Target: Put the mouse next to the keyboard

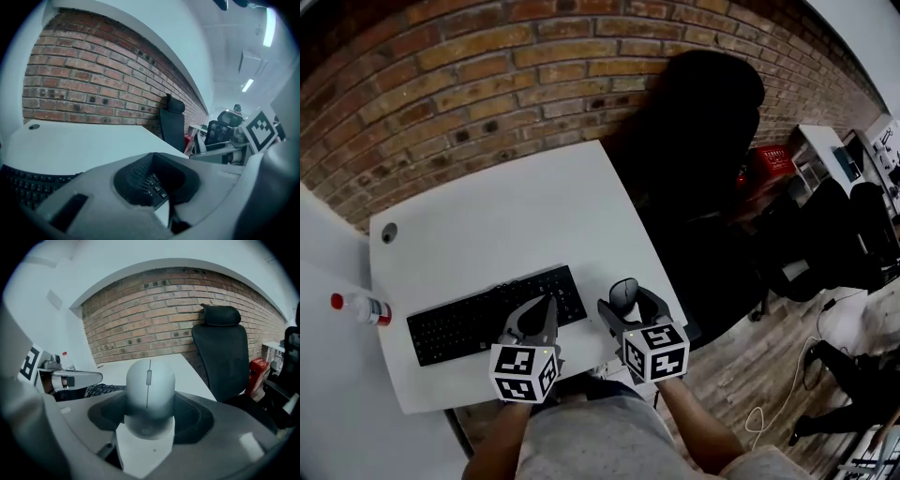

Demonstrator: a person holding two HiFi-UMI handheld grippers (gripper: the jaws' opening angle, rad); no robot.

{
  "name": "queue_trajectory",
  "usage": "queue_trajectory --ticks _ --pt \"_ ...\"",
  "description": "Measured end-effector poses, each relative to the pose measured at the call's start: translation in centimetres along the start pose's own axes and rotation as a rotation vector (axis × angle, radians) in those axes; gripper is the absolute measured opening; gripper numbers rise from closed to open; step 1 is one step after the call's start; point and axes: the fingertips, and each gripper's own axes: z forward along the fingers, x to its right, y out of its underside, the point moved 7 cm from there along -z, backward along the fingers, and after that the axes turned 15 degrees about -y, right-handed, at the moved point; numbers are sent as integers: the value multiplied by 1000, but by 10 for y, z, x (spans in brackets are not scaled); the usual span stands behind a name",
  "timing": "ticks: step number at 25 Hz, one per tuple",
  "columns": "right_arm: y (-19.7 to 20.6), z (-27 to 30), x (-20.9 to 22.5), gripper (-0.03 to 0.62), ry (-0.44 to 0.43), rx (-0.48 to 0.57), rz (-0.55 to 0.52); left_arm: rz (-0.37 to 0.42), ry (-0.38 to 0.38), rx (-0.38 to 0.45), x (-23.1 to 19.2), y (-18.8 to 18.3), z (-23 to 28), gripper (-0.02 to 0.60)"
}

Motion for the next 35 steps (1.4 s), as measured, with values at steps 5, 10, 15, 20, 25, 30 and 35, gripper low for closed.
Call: queue_trajectory --ticks 5,10,15,20,25,30,35 --pt "3 20 13 308 -26 -68 3 -12 -28 -5 -5 -2 9 -8" --pt "6 37 23 308 -31 -137 6 -26 -48 -13 -12 -3 18 -8" --pt "10 51 31 308 -32 -202 8 -36 -57 -15 -18 -4 27 -8" --pt "12 61 37 308 -26 -259 13 -58 -63 -23 -24 -1 35 -8" --pt "15 67 40 308 -23 -321 23 -70 -63 -27 -24 1 39 -8" --pt "18 73 43 308 -12 -374 40 -82 -75 -28 -31 1 42 -8" --pt "21 78 44 308 -7 -405 38 -88 -80 -23 -35 -2 43 -8"
